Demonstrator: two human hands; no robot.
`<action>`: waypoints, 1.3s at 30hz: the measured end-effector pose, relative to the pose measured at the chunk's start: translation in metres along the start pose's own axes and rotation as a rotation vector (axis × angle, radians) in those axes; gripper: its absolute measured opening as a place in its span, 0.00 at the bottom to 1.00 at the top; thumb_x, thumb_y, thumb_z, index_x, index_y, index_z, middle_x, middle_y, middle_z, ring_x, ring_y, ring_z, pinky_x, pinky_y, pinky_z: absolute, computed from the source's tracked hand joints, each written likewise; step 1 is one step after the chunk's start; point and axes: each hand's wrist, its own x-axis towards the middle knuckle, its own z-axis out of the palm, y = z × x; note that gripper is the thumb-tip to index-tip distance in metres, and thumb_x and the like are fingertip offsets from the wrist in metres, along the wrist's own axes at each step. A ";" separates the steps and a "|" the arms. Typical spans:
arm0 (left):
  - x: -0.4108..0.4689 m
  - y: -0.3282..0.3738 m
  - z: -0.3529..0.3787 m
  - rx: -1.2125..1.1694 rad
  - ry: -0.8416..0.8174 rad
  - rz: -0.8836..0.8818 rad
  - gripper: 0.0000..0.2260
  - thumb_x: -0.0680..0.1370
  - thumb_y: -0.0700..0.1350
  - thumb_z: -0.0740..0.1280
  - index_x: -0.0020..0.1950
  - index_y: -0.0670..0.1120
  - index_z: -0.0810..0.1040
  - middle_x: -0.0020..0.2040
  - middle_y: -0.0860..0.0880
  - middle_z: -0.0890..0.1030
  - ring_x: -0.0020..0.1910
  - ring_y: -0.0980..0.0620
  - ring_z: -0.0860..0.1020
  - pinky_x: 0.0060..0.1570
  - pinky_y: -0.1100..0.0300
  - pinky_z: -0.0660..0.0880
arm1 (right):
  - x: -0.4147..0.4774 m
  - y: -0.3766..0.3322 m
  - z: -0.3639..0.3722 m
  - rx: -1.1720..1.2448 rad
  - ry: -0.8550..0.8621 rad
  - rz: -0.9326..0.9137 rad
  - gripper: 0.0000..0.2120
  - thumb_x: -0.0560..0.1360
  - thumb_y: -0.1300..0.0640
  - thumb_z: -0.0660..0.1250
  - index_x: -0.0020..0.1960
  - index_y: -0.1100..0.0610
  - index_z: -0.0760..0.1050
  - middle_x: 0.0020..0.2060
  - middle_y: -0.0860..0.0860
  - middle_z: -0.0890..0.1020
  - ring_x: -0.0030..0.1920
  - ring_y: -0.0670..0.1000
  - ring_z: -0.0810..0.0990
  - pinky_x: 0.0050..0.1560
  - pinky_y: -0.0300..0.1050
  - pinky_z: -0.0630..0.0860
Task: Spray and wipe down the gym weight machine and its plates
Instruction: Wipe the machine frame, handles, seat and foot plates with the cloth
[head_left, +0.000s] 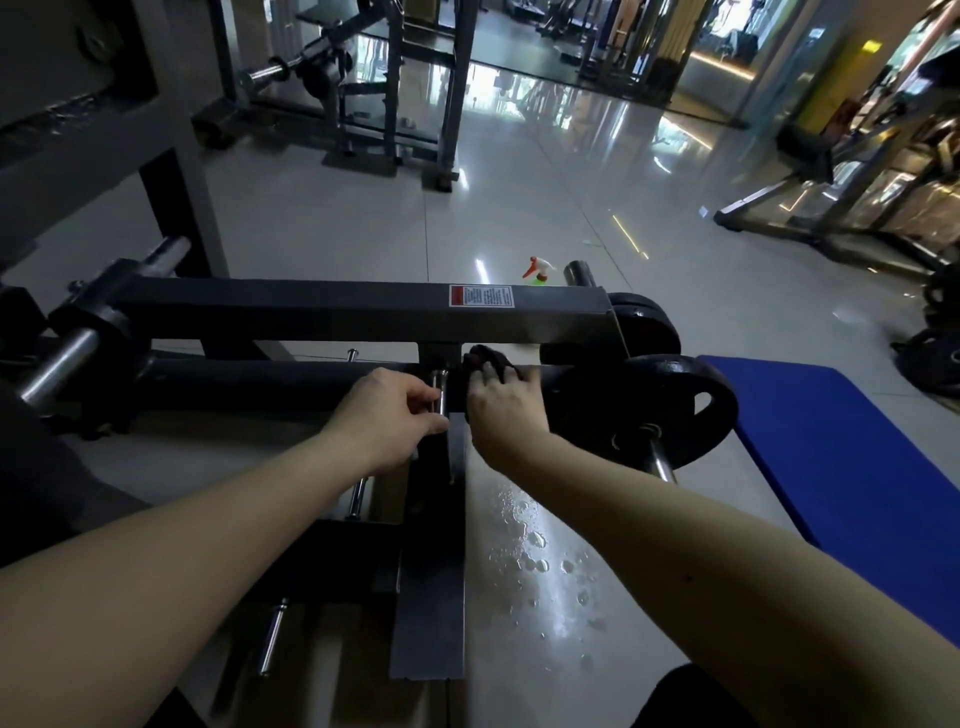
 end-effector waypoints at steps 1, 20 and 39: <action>0.000 0.001 0.000 0.000 0.001 0.000 0.18 0.76 0.46 0.76 0.65 0.49 0.81 0.56 0.50 0.83 0.45 0.55 0.81 0.40 0.67 0.78 | 0.001 0.007 0.000 0.004 0.014 -0.003 0.23 0.81 0.54 0.58 0.74 0.60 0.67 0.74 0.59 0.71 0.70 0.60 0.72 0.72 0.59 0.59; 0.000 0.000 0.002 -0.005 0.014 0.001 0.18 0.76 0.47 0.76 0.66 0.48 0.81 0.58 0.50 0.82 0.52 0.55 0.78 0.51 0.64 0.73 | -0.001 0.021 0.004 -0.060 0.029 0.137 0.21 0.83 0.58 0.52 0.72 0.62 0.69 0.69 0.60 0.73 0.65 0.61 0.71 0.63 0.53 0.66; 0.003 -0.001 0.011 0.010 0.063 0.011 0.15 0.76 0.45 0.76 0.62 0.46 0.83 0.50 0.53 0.83 0.48 0.55 0.83 0.47 0.63 0.79 | 0.006 -0.002 0.023 1.101 0.317 0.102 0.23 0.78 0.66 0.62 0.71 0.53 0.76 0.58 0.52 0.84 0.58 0.53 0.81 0.57 0.42 0.76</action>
